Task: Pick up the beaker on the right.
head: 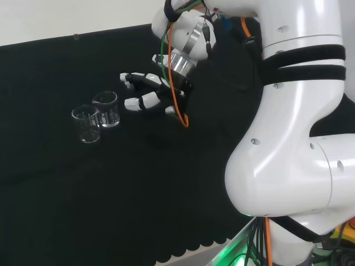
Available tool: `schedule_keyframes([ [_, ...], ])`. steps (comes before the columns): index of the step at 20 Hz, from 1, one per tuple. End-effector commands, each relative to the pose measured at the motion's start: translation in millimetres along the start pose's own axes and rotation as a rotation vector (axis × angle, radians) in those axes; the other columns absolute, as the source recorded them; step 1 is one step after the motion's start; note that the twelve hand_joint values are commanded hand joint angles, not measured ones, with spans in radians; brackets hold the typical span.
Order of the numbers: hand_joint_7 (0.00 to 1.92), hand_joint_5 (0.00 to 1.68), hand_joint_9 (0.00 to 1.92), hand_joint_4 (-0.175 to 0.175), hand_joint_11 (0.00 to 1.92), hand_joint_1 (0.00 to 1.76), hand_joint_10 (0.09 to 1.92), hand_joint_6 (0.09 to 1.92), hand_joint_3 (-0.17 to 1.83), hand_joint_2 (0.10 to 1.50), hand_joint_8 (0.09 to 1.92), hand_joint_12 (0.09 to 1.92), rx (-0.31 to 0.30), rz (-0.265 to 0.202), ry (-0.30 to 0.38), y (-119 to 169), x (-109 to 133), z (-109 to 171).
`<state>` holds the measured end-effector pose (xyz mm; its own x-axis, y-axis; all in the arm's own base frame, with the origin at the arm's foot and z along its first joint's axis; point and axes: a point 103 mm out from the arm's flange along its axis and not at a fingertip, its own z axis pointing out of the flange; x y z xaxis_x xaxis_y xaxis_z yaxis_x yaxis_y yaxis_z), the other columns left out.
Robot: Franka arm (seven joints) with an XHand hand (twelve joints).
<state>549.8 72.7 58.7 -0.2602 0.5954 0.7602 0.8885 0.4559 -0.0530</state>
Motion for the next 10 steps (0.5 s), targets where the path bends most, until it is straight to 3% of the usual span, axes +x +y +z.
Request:
schedule_keyframes([
  [1,0.14,0.19,0.25,-0.061,0.00,0.90,0.67,0.09,0.69,0.48,0.62,1.17,0.004,-0.016,0.027,6.6,1.5,9.7],
  [10,0.17,0.22,0.27,-0.060,0.00,0.91,0.67,0.09,0.70,0.47,0.62,1.18,0.044,-0.045,0.009,19.8,9.3,16.4],
])
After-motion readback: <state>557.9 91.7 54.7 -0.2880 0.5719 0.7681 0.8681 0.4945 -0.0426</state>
